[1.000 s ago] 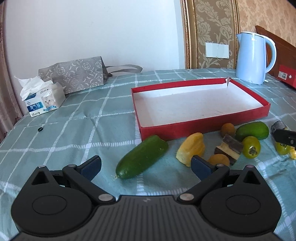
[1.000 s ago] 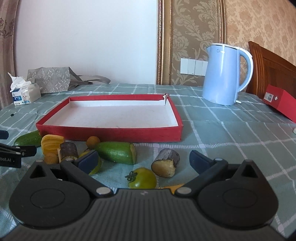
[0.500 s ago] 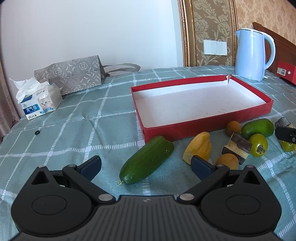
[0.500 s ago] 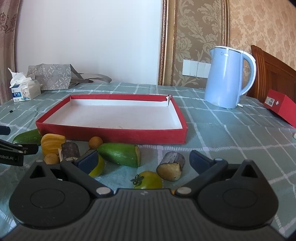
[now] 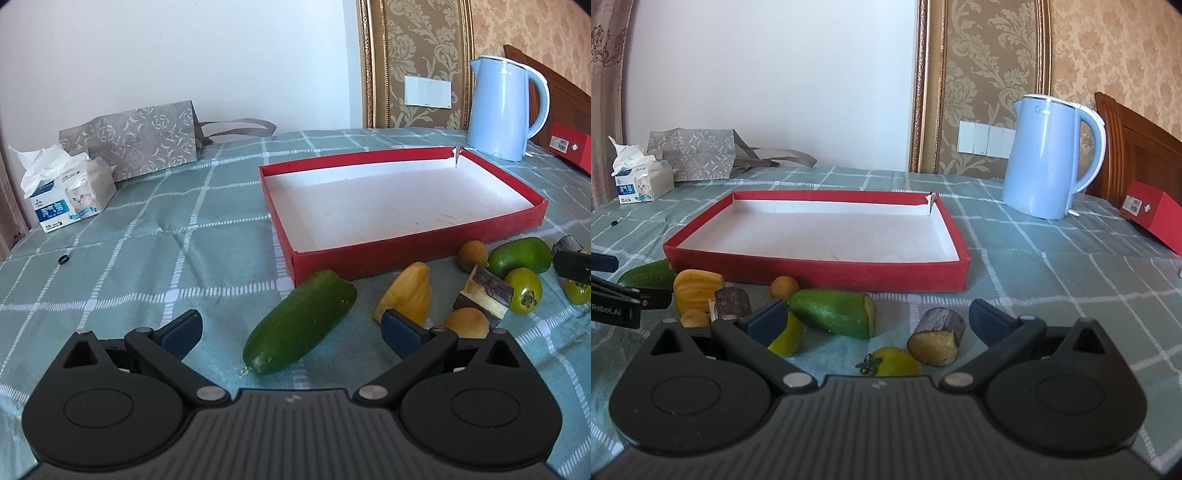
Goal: Organize fruits
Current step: 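Move the left tool toward the green cucumber, then close the left gripper on the green cucumber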
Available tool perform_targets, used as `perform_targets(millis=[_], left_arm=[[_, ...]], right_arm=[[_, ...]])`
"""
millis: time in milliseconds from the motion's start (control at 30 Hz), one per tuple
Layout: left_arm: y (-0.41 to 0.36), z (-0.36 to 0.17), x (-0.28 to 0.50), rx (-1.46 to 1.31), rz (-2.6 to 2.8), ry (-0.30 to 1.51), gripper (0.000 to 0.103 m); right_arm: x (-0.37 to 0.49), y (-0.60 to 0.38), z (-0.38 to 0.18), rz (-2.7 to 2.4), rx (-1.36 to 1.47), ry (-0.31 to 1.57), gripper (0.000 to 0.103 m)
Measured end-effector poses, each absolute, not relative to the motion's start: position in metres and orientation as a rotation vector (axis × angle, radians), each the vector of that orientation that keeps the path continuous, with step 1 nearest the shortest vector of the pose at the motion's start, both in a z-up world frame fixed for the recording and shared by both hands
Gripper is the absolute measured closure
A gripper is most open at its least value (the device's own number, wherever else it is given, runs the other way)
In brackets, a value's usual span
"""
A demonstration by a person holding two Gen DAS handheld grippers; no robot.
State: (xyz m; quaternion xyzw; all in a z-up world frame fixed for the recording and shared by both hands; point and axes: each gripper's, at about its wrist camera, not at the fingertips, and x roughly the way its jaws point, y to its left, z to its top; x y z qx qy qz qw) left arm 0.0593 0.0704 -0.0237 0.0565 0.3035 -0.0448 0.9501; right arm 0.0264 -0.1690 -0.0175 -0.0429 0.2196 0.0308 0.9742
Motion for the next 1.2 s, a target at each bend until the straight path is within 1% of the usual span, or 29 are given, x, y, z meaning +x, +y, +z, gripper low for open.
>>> perform_targets(millis=[467, 600, 667, 733, 767, 800, 833, 933, 1033, 1100, 1200], left_arm=[[0.081, -0.029, 0.066, 0.137, -0.259, 0.630, 0.000], [0.080, -0.028, 0.065, 0.161, -0.254, 0.601, 0.000], [0.079, -0.029, 0.066, 0.169, -0.249, 0.601, 0.002], [0.082, -0.028, 0.066, 0.149, -0.260, 0.603, 0.009], [0.083, -0.027, 0.066, 0.137, -0.269, 0.602, 0.025], [0.084, -0.027, 0.067, 0.131, -0.268, 0.611, 0.047], [0.084, -0.029, 0.071, 0.134, -0.256, 0.630, 0.050], [0.088, -0.029, 0.074, 0.105, -0.266, 0.634, 0.053], [0.085, -0.029, 0.072, 0.121, -0.270, 0.628, 0.060], [0.083, -0.029, 0.070, 0.125, -0.270, 0.622, 0.066], [0.081, -0.029, 0.068, 0.114, -0.251, 0.619, 0.070]], right_arm=[[0.029, -0.174, -0.019, 0.061, -0.055, 0.440, 0.000], [0.031, -0.177, -0.020, 0.062, -0.038, 0.442, 0.000], [0.032, -0.177, -0.022, 0.066, -0.032, 0.449, 0.000], [0.032, -0.178, -0.022, 0.067, -0.028, 0.451, 0.000], [0.032, -0.177, -0.022, 0.066, -0.027, 0.449, 0.000], [0.032, -0.178, -0.022, 0.065, -0.026, 0.447, 0.000], [0.032, -0.178, -0.022, 0.064, -0.023, 0.444, 0.000], [0.031, -0.179, -0.021, 0.061, -0.020, 0.442, 0.000], [0.031, -0.180, -0.021, 0.056, -0.015, 0.439, 0.000], [0.031, -0.181, -0.020, 0.052, -0.012, 0.436, 0.000], [0.030, -0.182, -0.020, 0.047, -0.007, 0.437, 0.000]])
